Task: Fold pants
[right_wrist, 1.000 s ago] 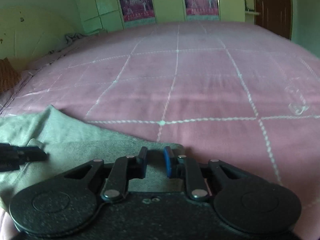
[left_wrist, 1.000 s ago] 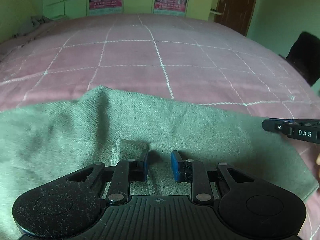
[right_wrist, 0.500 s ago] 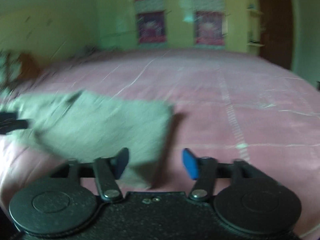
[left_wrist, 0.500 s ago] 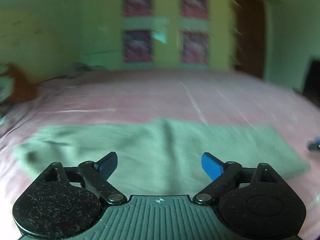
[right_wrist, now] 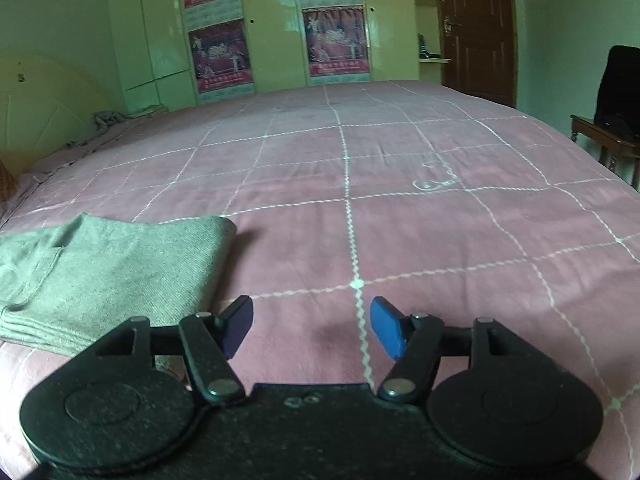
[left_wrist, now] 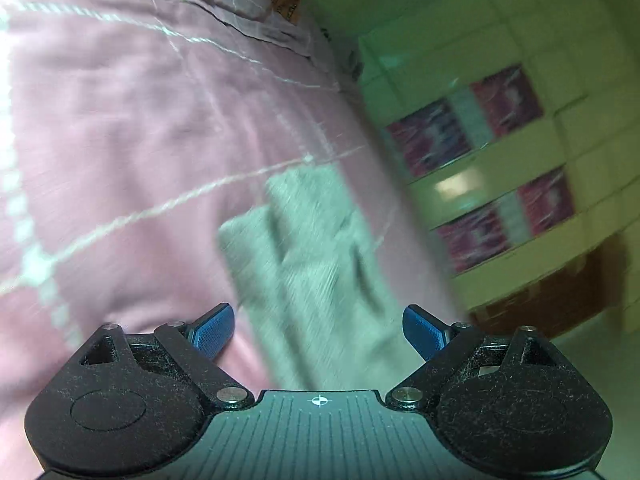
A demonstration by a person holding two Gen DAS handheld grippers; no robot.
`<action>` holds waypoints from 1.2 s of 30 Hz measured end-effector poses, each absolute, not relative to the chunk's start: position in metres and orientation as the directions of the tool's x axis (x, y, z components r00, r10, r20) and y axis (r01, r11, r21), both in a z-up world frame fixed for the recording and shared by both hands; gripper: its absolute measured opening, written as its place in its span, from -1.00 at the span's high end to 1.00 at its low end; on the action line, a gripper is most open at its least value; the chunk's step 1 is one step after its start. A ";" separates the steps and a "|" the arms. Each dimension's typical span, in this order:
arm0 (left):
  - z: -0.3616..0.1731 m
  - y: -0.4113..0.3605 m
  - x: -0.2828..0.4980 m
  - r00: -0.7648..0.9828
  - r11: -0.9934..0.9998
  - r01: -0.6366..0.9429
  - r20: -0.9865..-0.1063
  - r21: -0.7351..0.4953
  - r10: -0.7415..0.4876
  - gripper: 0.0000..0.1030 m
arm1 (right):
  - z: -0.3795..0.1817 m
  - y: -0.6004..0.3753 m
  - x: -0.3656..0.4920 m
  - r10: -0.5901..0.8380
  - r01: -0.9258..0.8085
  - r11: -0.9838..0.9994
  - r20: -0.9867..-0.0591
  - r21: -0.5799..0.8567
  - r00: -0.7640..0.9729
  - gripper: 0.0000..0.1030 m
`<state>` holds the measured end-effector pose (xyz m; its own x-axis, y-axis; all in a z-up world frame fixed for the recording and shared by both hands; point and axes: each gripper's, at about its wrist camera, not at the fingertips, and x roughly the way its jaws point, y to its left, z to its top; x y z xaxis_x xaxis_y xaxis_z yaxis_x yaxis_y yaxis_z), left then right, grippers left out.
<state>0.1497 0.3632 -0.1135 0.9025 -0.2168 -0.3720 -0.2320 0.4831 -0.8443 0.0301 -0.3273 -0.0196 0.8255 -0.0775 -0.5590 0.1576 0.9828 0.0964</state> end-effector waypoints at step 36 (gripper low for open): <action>0.104 0.040 0.198 0.833 0.892 0.363 -0.336 -0.270 -0.440 0.43 | -0.026 -0.435 0.013 -0.205 0.374 0.884 -0.485 0.280 0.850 -0.38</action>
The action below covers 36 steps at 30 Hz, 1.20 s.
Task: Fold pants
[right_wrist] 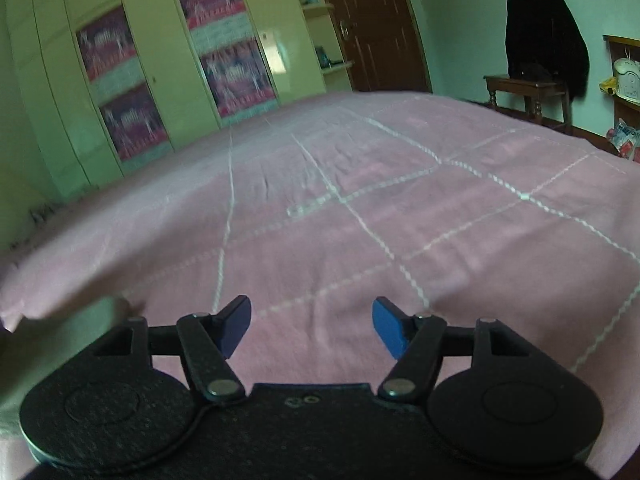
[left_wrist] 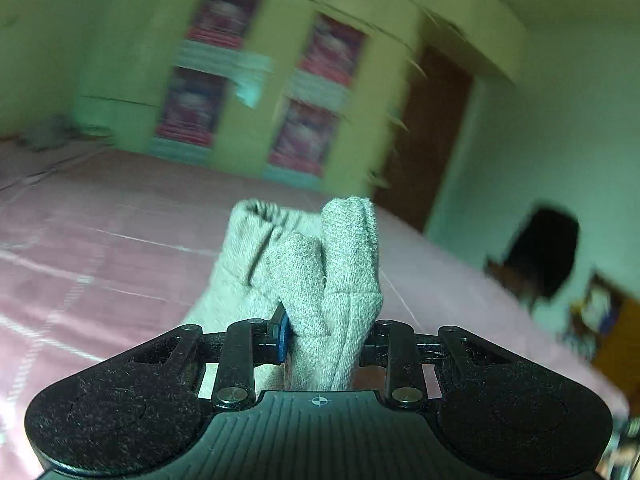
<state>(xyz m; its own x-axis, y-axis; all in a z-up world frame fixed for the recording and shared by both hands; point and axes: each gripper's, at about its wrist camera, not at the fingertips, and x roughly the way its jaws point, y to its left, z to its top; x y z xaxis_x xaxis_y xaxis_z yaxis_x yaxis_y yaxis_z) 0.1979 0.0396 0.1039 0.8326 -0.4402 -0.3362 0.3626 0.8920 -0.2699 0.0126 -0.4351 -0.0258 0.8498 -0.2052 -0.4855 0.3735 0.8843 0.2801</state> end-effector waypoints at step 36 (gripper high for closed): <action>0.095 0.087 -0.023 0.856 0.983 0.152 -0.483 -0.106 -0.184 -0.37 | -0.015 -0.361 0.007 0.035 0.175 0.887 -0.438 0.428 0.898 -0.36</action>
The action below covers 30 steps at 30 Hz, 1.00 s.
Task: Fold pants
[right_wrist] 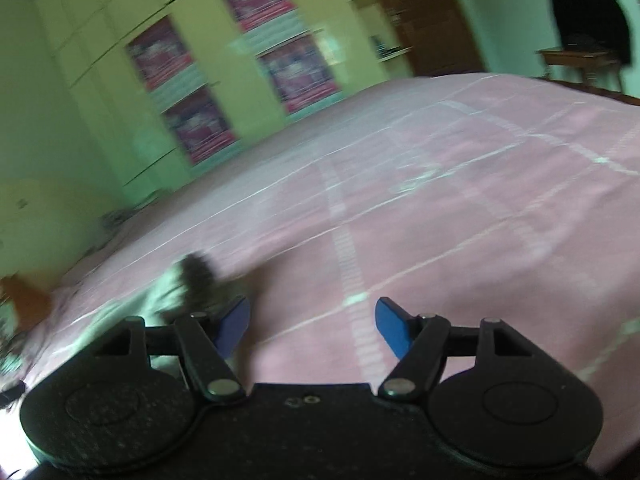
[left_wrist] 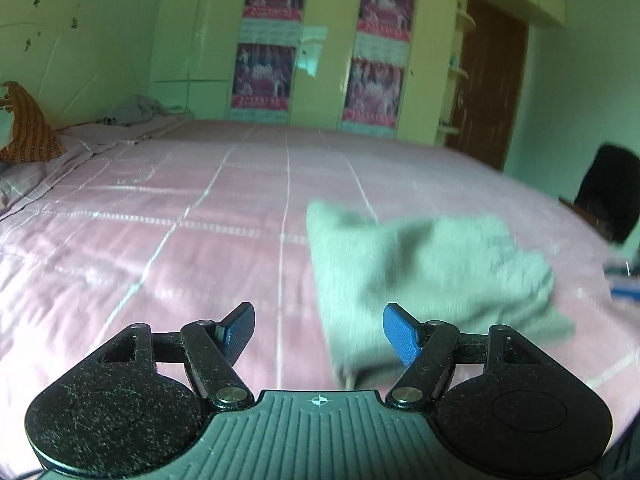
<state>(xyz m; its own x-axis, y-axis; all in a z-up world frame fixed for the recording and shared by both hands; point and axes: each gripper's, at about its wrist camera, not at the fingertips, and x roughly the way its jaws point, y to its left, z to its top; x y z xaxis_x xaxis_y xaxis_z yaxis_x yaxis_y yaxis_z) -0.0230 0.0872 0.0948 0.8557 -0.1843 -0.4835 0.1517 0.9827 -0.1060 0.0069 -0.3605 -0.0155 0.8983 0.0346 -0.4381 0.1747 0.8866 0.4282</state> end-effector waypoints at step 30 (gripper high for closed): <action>0.077 0.064 0.022 0.775 0.979 0.190 -0.601 -0.071 -0.194 -0.37 | -0.009 -0.236 0.083 0.219 0.010 0.928 -0.566 0.373 0.795 0.54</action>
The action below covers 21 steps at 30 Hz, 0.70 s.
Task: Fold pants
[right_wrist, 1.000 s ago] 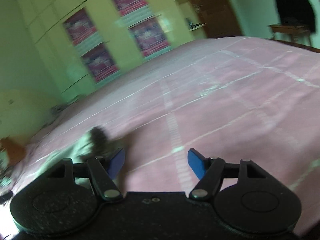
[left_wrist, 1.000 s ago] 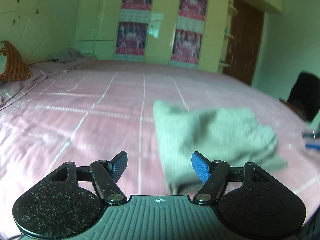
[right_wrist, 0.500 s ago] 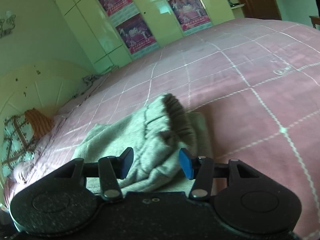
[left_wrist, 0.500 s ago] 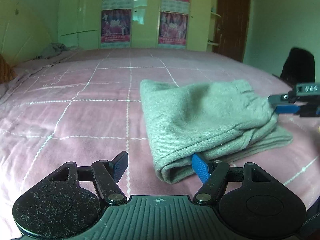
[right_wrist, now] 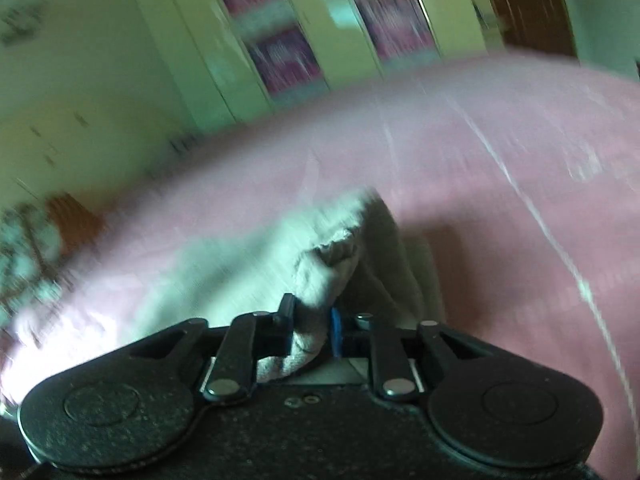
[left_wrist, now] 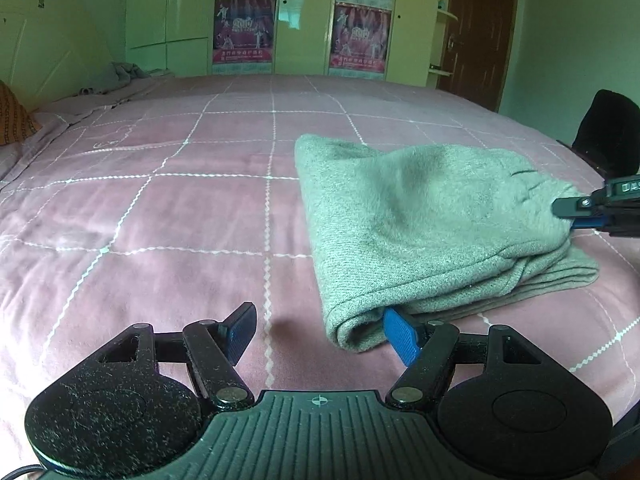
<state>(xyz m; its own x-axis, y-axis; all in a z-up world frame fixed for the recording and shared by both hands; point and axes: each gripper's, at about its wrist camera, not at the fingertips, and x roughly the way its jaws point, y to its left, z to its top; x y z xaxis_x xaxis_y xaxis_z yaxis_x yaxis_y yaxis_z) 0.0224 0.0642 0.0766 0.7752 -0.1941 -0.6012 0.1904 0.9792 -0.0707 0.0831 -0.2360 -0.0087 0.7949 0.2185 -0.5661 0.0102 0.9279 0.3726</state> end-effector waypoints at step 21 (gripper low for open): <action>0.071 0.065 0.029 0.757 0.998 0.065 -0.650 -0.024 -0.065 -0.37 | -0.020 -0.258 0.054 0.226 0.081 0.872 -0.543 0.483 0.809 -0.40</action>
